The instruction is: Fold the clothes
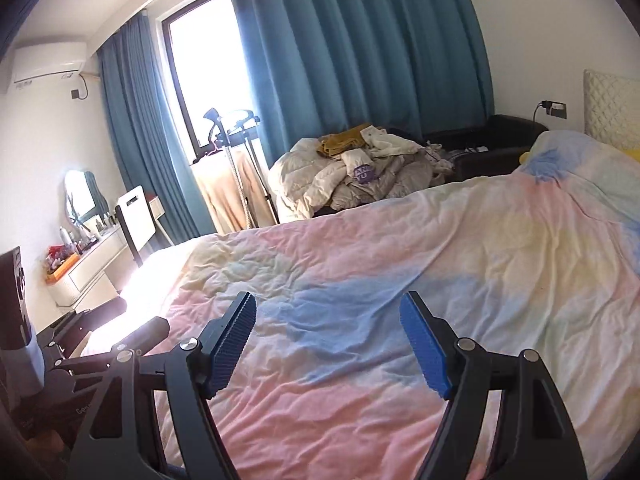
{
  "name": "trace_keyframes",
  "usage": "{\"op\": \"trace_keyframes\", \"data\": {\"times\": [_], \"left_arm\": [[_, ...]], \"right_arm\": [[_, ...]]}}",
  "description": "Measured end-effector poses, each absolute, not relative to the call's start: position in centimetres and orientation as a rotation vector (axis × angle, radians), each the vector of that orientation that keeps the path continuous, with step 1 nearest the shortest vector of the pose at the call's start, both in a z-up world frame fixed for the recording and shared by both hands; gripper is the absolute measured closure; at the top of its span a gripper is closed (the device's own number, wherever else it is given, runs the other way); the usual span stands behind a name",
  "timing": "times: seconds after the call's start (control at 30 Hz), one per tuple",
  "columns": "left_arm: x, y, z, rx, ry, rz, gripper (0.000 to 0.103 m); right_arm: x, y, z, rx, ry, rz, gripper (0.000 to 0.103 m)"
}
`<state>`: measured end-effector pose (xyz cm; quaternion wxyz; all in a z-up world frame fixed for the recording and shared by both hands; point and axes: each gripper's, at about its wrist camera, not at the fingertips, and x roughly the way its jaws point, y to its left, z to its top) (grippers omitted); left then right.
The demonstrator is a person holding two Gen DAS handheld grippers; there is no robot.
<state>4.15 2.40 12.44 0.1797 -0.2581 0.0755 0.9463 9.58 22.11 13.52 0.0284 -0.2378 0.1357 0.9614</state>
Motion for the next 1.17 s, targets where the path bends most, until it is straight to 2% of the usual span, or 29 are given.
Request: {"op": "trace_keyframes", "data": {"times": [0.33,0.73,1.17], "left_arm": [[-0.8,-2.1,11.1,-0.749,0.085,2.793,0.022],[-4.7,-3.5,5.2,-0.858,0.011,2.791,0.022],[-4.3,-1.3,3.2,-0.867,0.091,2.778,0.022]], "right_arm": [[2.6,17.5,13.8,-0.729,0.371,3.083,0.027],[-0.3,18.0,5.2,-0.823,0.131,2.985,0.028],[-0.9,18.8,3.7,-0.874,0.156,2.952,0.028]]}}
